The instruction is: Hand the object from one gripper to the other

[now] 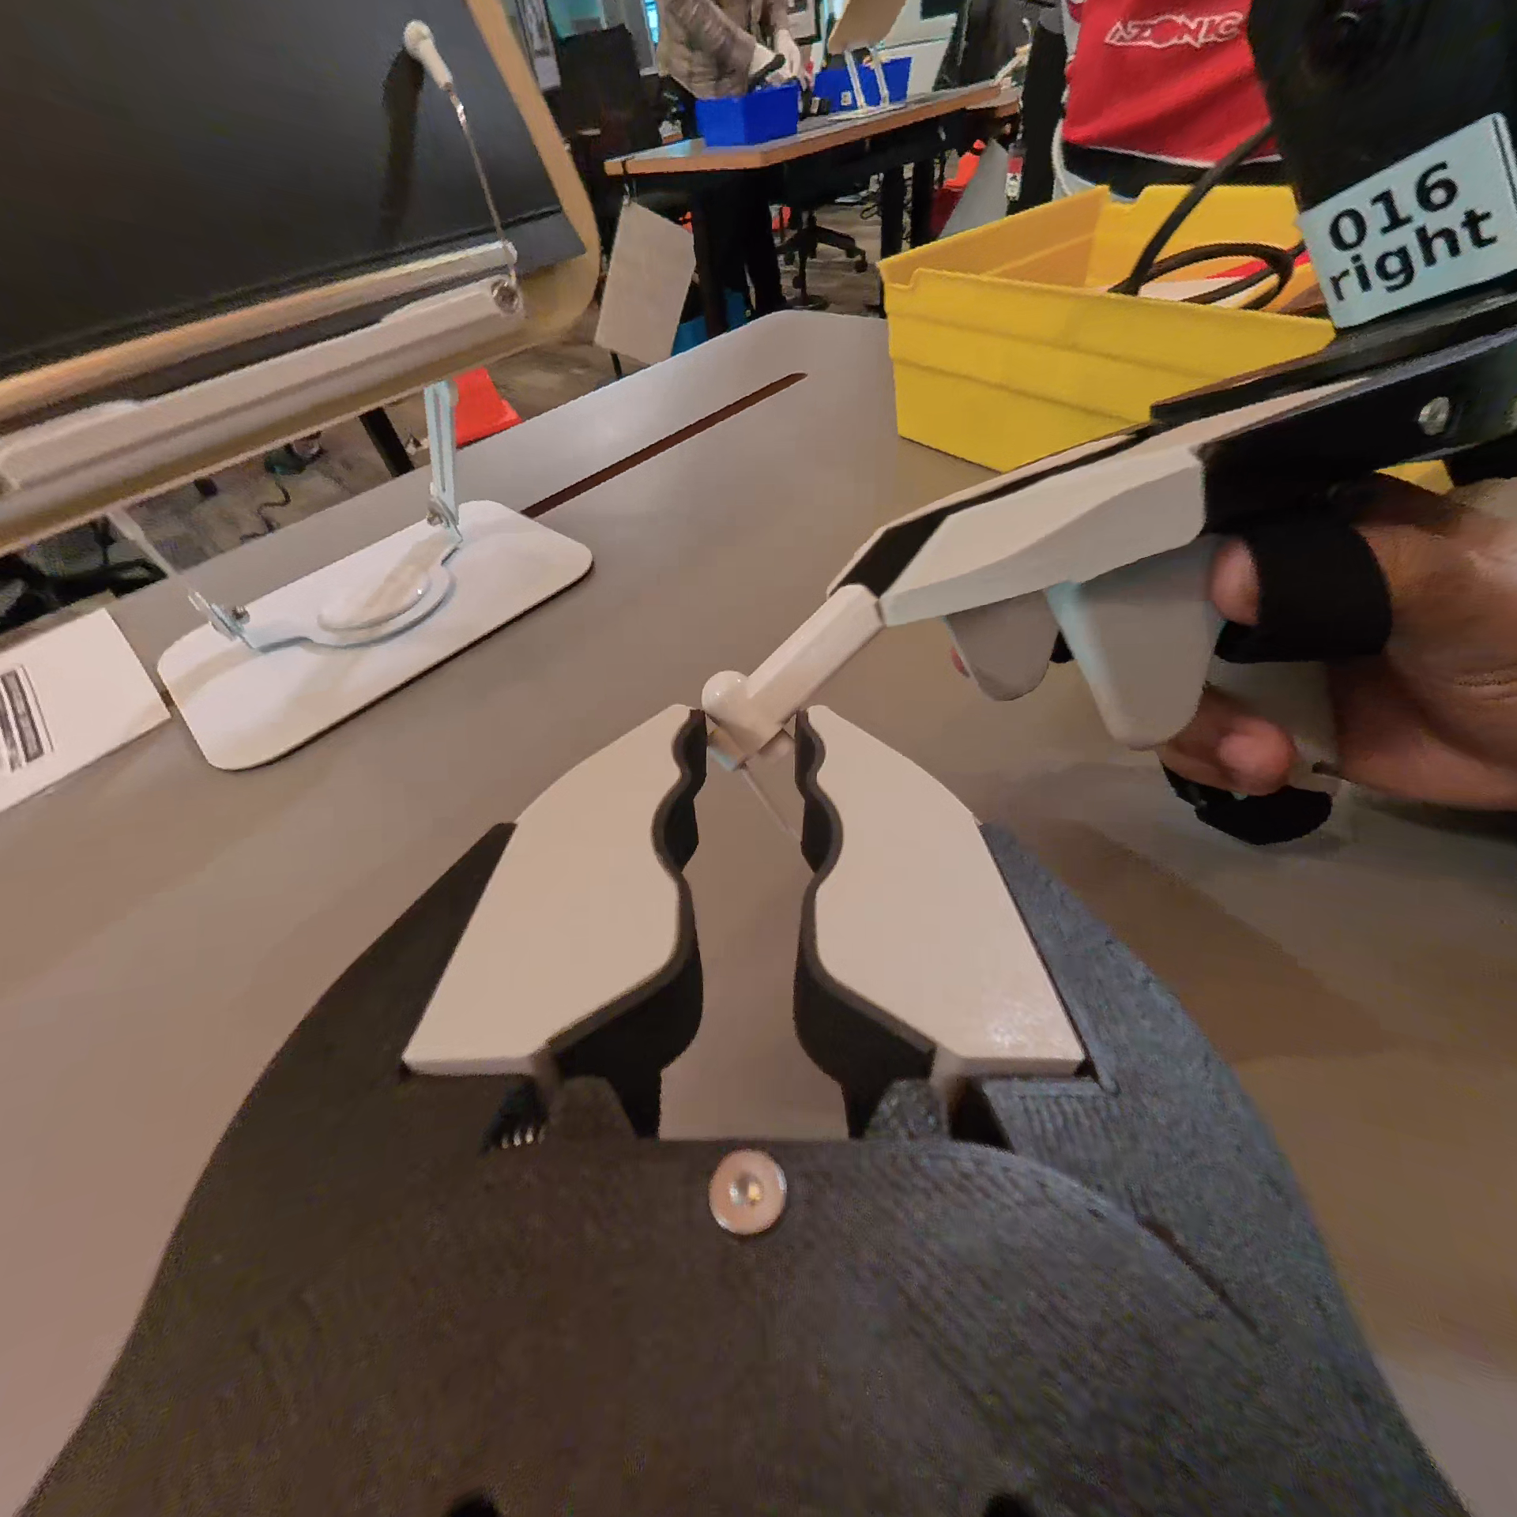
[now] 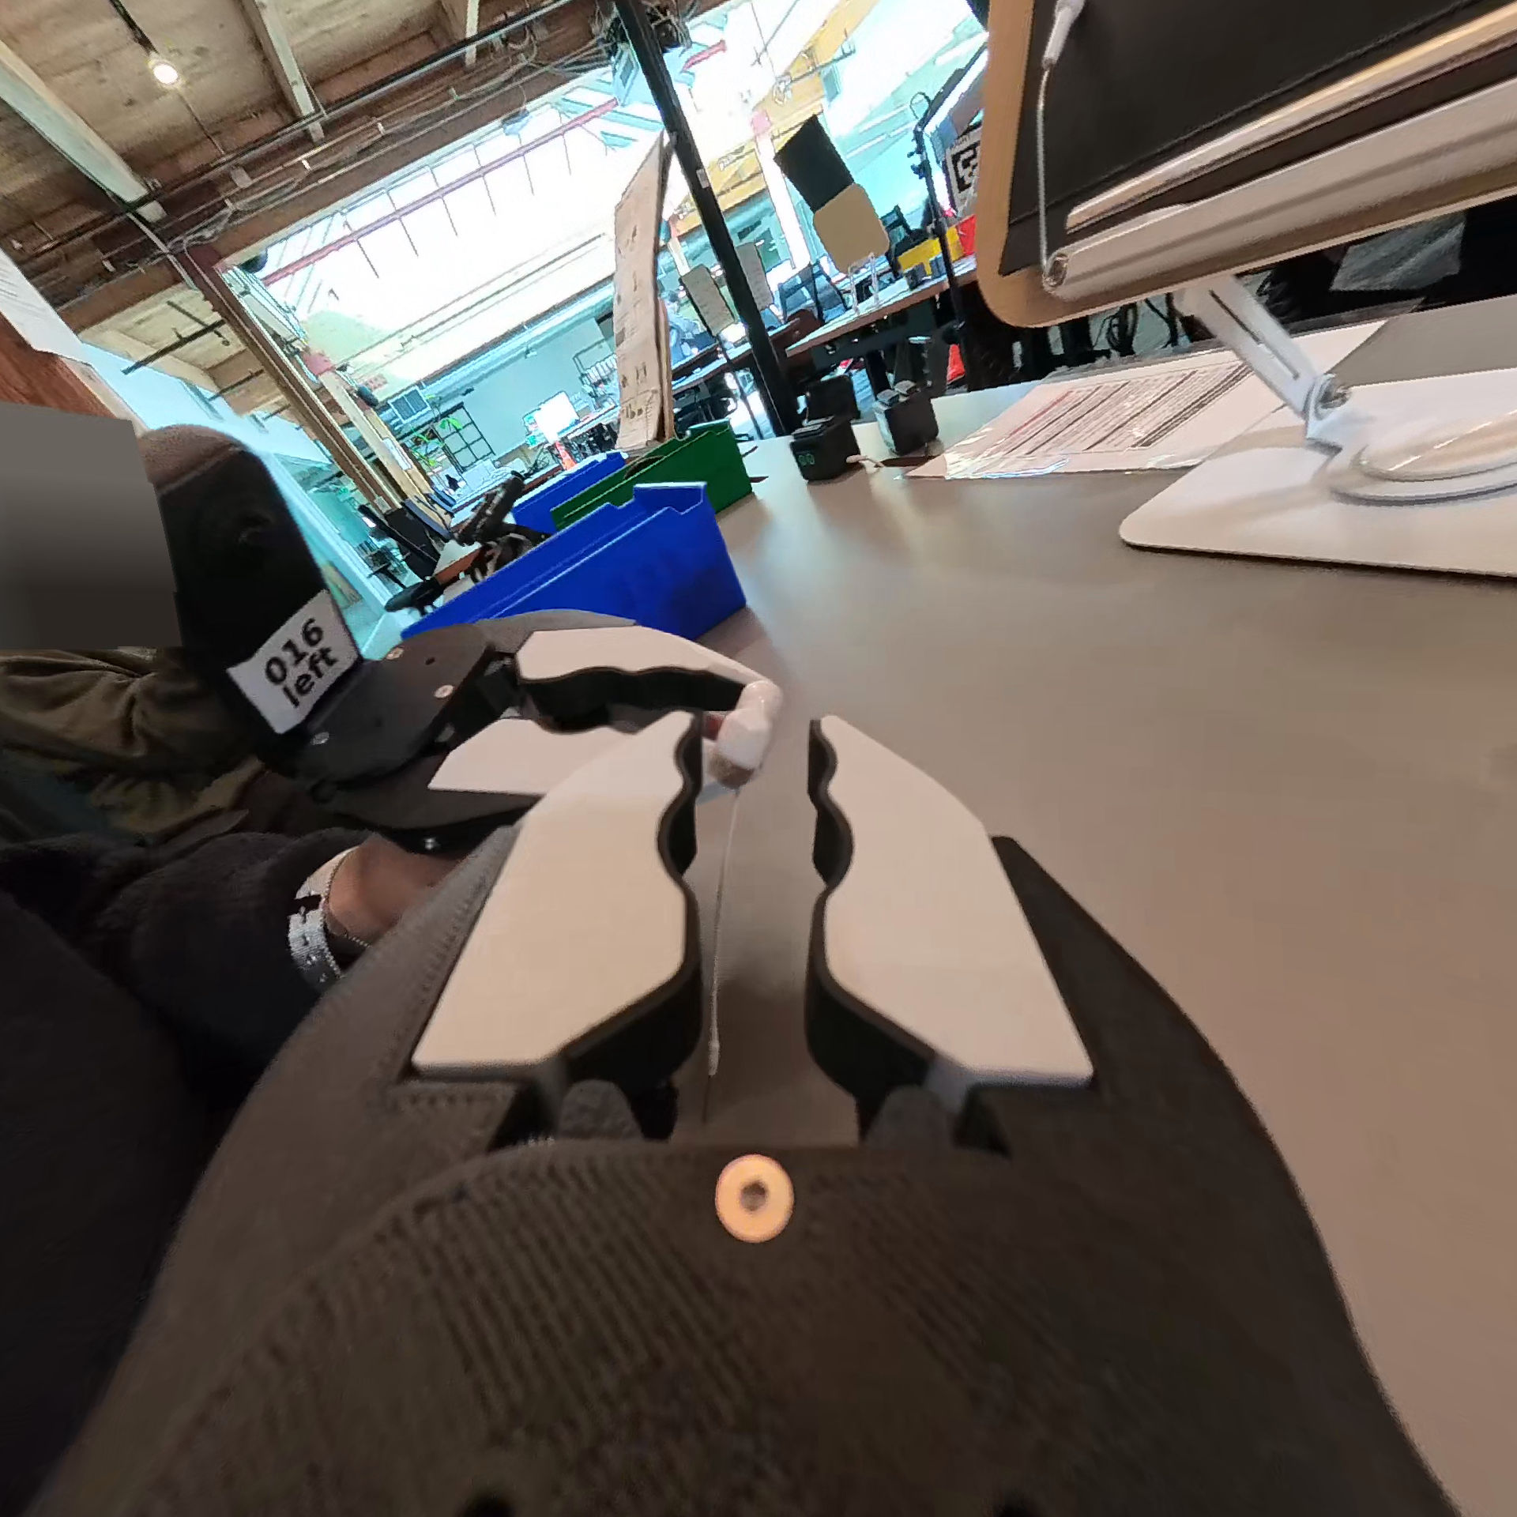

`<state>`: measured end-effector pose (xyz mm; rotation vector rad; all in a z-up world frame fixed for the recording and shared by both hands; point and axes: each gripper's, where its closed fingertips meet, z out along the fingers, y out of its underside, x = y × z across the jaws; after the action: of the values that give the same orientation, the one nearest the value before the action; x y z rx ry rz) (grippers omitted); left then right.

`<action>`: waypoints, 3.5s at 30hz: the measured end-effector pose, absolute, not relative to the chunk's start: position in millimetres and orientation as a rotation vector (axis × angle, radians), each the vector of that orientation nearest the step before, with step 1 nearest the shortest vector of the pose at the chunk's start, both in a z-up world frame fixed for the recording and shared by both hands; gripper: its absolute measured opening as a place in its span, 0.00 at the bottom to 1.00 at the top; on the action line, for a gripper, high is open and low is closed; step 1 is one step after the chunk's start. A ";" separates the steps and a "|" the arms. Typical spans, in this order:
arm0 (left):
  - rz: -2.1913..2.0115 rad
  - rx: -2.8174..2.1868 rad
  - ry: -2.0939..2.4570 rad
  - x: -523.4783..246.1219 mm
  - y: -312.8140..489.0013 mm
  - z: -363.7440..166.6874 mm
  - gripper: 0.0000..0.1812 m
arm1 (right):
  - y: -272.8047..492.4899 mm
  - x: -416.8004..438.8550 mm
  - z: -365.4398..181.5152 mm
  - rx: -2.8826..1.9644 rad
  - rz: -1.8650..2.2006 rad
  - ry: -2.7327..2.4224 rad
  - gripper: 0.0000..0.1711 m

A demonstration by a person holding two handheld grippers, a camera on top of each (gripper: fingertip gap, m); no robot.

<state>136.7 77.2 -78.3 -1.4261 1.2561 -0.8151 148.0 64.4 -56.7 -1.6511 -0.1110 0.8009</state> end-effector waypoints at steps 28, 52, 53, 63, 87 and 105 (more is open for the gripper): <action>-1.493 -1.508 1.154 140.4 26.0 -68.5 0.05 | 58.2 171.1 -45.9 -1.648 0.199 -0.221 0.07; -2.665 -1.683 0.281 127.5 52.9 -52.7 0.12 | 49.8 117.4 -46.6 -1.497 -0.246 -0.674 0.07; -2.664 -1.686 0.276 127.6 53.3 -53.5 0.11 | 49.7 117.0 -47.1 -1.493 -0.266 -0.687 0.07; -2.513 -1.664 0.395 123.0 62.7 -49.6 0.07 | 51.3 114.2 -56.5 -1.522 -0.243 -0.705 0.16; -0.944 -1.446 1.336 128.5 59.9 -84.8 0.07 | 56.0 124.5 -63.8 -1.689 0.418 -0.301 0.13; -1.045 -1.391 1.261 131.2 49.0 -74.4 0.10 | 56.4 168.0 -49.9 -1.646 0.485 -0.119 0.08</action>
<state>131.2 49.0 -74.4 -1.3908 1.2607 -1.0448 168.0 56.4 -49.9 -1.6462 -0.1185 0.4849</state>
